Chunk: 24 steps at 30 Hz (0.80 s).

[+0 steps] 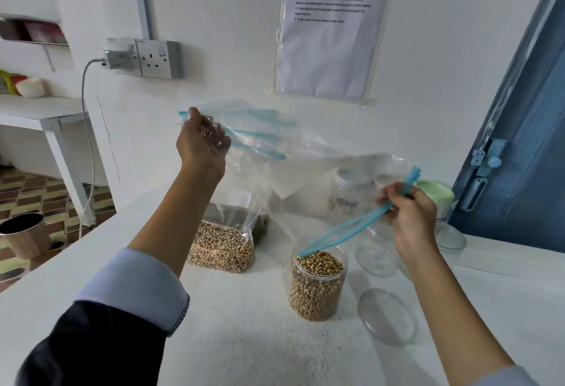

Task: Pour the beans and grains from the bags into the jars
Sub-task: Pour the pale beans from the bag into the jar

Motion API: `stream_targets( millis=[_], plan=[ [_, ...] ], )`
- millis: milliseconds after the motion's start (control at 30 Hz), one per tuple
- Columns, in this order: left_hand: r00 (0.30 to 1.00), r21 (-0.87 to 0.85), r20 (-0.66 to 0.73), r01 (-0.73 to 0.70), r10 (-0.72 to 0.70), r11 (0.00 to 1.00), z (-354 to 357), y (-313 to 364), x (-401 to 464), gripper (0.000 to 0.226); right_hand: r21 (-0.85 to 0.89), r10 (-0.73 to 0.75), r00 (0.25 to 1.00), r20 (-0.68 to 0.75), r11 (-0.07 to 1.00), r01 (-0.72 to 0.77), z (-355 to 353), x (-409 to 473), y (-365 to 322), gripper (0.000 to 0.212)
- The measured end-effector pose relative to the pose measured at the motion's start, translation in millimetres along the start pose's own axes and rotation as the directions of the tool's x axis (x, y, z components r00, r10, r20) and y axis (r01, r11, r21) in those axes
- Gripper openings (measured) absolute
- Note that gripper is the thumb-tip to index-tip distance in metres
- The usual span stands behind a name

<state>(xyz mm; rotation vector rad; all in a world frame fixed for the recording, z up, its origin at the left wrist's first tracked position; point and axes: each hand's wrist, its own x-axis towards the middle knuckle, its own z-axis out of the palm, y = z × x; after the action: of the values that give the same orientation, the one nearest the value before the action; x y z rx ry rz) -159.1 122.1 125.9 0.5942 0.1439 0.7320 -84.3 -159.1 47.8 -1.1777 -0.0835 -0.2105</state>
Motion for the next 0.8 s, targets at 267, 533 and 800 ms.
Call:
stream_targets(
  millis=[267,533,800],
  plan=[
    [1.0,0.093,0.006,-0.029,0.029,0.995,-3.6,10.4,2.8,0.04,0.05,-0.001,1.0,-0.015,0.999,0.001,0.2,3.7,-24.1,0.02],
    [0.998,0.094,0.03,-0.05,0.048,0.994,4.5,3.7,-7.2,0.036,0.107,-0.05,0.999,0.011,0.993,0.048,-16.2,7.6,-59.9,0.019],
    [1.0,0.07,0.009,-0.022,0.021,0.997,28.1,-53.2,-55.1,0.036,0.101,-0.035,0.999,0.016,0.994,0.034,-84.5,23.5,-82.3,0.018]
  ],
)
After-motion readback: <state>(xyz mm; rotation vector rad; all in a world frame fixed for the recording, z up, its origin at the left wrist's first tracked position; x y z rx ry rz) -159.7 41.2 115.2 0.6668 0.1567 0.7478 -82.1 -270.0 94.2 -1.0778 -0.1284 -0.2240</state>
